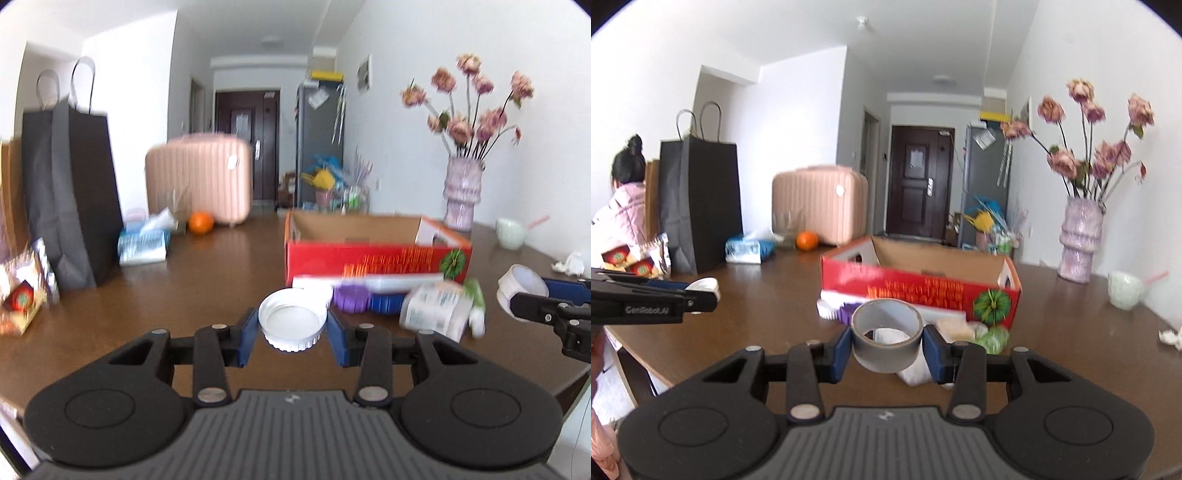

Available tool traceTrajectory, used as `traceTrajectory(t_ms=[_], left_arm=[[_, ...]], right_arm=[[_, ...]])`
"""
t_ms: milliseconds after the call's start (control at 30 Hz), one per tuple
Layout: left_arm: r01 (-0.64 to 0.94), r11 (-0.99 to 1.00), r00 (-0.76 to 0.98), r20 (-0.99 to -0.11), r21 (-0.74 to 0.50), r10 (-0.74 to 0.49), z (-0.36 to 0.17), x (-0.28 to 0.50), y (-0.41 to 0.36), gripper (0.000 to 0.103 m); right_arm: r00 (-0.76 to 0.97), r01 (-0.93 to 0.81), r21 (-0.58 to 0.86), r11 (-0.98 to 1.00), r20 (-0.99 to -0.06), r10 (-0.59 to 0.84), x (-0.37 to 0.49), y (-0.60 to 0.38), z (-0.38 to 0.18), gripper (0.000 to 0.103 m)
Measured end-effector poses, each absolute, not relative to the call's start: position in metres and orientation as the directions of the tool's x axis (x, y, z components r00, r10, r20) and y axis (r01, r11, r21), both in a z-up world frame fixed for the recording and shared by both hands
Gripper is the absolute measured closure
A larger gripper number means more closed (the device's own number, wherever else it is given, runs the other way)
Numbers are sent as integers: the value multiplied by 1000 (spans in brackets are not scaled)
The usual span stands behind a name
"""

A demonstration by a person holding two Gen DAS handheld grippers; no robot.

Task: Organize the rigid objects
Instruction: 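Carry the tape roll and white cap into the cardboard box and open both tools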

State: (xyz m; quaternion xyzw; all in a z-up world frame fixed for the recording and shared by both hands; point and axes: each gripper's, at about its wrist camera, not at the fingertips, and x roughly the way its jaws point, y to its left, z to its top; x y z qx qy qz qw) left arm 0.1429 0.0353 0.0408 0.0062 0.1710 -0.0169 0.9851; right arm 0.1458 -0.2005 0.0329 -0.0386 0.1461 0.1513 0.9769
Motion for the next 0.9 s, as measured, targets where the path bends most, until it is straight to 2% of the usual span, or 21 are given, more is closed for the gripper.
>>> traceTrajectory(t_ms=[167, 267, 367, 600, 700, 767, 867, 900], left_arm=[[68, 997, 958, -281, 41, -53, 76, 193, 25, 62], [84, 995, 955, -289, 46, -68, 96, 246, 21, 62], [112, 994, 935, -341, 13, -101, 109, 313, 15, 62], [127, 992, 838, -534, -12, -113, 100, 472, -2, 62], [137, 989, 815, -574, 58, -79, 82, 527, -16, 62], [154, 979, 798, -602, 131, -45, 66, 557, -25, 62], [133, 985, 757, -653, 106, -31, 48, 589, -26, 61], [142, 985, 757, -652, 96, -45, 44, 593, -27, 55]], right_arm=[[899, -362, -13, 932, -268, 345, 186, -205, 56, 62], [896, -377, 17, 926, -248, 369, 233, -207, 69, 62], [889, -371, 30, 928, -277, 364, 294, -205, 79, 62], [790, -292, 121, 949, -529, 310, 465, -194, 81, 62], [731, -261, 147, 954, -615, 295, 529, -192, 69, 62], [695, -226, 176, 958, -660, 285, 564, -192, 58, 62], [655, -197, 200, 960, -701, 281, 608, -189, 43, 62], [646, -193, 203, 960, -710, 280, 620, -188, 39, 60]])
